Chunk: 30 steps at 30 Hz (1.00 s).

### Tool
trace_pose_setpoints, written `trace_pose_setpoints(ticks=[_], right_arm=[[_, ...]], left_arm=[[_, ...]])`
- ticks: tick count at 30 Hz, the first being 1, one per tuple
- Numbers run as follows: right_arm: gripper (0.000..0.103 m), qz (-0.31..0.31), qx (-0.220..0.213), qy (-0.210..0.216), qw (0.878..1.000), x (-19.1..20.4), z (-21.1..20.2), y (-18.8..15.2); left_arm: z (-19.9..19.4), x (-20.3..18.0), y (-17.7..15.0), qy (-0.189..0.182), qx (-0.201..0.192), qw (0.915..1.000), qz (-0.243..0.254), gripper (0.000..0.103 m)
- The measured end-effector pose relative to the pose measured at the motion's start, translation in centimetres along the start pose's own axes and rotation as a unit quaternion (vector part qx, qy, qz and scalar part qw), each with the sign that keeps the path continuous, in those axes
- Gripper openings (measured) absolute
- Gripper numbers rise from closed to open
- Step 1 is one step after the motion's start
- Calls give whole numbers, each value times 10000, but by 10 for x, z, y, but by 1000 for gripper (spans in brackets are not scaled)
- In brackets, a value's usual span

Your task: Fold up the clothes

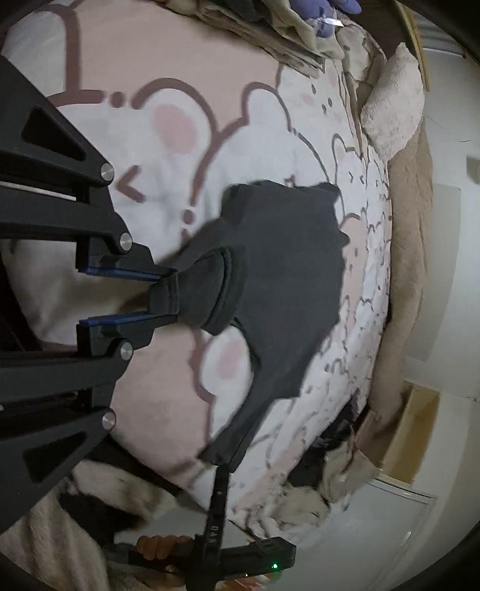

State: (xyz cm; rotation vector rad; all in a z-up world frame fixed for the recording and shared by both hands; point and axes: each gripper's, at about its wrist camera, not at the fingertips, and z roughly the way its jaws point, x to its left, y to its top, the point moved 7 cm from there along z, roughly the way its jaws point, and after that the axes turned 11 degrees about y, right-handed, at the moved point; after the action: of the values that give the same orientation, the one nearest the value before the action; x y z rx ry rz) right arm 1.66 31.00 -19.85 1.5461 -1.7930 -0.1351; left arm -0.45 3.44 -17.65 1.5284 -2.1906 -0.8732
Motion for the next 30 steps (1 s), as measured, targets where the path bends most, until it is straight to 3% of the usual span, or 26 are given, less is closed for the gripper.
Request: trace_pose_setpoints(ticks=[2,4,5,7,8,9,13,19,20,21,24,27,30], right_arm=[[8,175,193,42,9997,-6,6,-11],[8,343,279,60,9990,-11,7,-17],[11,362,245,29,9990,-13,4,-16],[44,381,138,-18,9992,-16,-5,-15],[79,342,96,-23,9994,-16,-11,-14],[86,279,62,-19,9996,-15,-17,-12],[86,-14,-55,-92,9999,-15,-40,8],[86,-402,-448,134,9981,-24,-43,81],[79,-316,-481,257,9980,-30,-36,93],[68,-194,-490,363,9980,-36,-28,104],[53,603,-276,703,9953,-69,15,131],[49,1374,32,906,9864,-99,62,142],[50,2268,236,1745,9579,-112,99,143]], left_arm=[[0,-4,-2,-59,49,10000,5,23],[-5,-6,1,-117,27,9999,38,50],[-8,-6,2,-144,9,9999,57,57],[-18,-5,2,-189,-40,9998,110,65],[-22,-5,2,-212,-65,9997,137,65],[-27,-4,2,-235,-90,9996,163,65],[-39,8,19,-104,-284,9995,118,66],[-14,51,73,315,-488,9981,-198,66],[-7,58,82,383,-504,9976,-265,66],[1,66,91,448,-512,9972,-325,66],[25,87,117,623,-504,9956,-477,66],[53,109,142,655,-435,9942,-733,65],[85,122,162,469,-275,9931,-1040,65]])
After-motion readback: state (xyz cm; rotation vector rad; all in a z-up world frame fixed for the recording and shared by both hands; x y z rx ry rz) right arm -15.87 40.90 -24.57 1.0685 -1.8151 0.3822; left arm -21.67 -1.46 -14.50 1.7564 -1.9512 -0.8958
